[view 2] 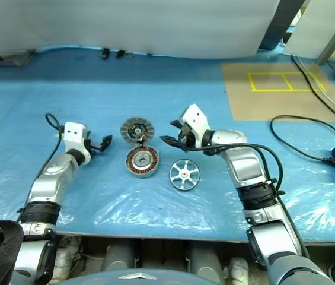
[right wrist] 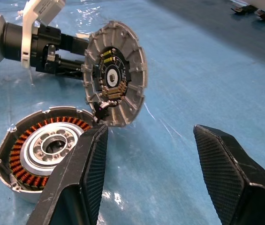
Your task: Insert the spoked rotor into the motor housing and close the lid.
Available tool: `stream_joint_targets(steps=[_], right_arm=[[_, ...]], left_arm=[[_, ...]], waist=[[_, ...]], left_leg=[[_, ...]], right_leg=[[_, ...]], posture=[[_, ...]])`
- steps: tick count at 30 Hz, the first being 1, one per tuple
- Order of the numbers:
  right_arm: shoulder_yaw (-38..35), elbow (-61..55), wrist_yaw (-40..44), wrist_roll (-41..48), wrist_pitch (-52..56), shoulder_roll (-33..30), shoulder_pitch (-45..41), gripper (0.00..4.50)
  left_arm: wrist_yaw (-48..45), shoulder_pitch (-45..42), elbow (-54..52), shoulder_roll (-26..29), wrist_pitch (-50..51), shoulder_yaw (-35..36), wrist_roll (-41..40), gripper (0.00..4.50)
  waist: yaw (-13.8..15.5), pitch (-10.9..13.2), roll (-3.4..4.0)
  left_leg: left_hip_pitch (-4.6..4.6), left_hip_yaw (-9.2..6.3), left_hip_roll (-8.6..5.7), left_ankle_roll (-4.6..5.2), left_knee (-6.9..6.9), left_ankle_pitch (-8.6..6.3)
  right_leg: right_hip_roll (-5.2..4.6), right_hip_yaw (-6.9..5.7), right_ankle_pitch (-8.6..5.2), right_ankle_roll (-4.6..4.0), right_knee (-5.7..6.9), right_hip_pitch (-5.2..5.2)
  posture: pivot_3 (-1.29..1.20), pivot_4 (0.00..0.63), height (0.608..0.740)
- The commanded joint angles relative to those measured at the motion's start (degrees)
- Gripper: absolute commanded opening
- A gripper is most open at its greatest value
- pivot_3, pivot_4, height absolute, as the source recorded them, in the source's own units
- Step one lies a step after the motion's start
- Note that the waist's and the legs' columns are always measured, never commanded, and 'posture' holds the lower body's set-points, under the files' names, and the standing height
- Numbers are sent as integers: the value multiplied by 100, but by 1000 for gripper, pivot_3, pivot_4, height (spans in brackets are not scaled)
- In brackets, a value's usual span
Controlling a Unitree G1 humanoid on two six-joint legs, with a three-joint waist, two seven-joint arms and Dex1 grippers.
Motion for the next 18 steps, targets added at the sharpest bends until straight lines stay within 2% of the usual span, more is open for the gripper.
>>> stream_joint_targets(steps=[1, 11, 18], right_arm=[[-43, -41, -77, -8, -167, -68, -36, 2969], [-7, 186, -114, -55, -498, -137, -166, 2969], [82, 313, -73, -106, -695, -156, -197, 2969]], left_arm=[[-78, -167, -31, -31, 123, -73, 9, 4500], [118, -74, 20, -99, 584, -15, 13, 4500], [288, 224, -340, -89, 815, 147, -44, 4500]], waist=[[8, 0, 0], [-2, 0, 1], [-34, -1, 2]], left_leg=[[-2, 0, 0, 0, 0, 0], [1, 1, 0, 0, 0, 0], [2, 0, 1, 1, -1, -1]], right_leg=[[0, -2, 0, 0, 0, 0], [-1, -3, 0, 0, 1, 1], [0, -3, -1, 0, 0, 1]], posture=[[0, 150, 740], [0, 150, 740], [0, 150, 740]])
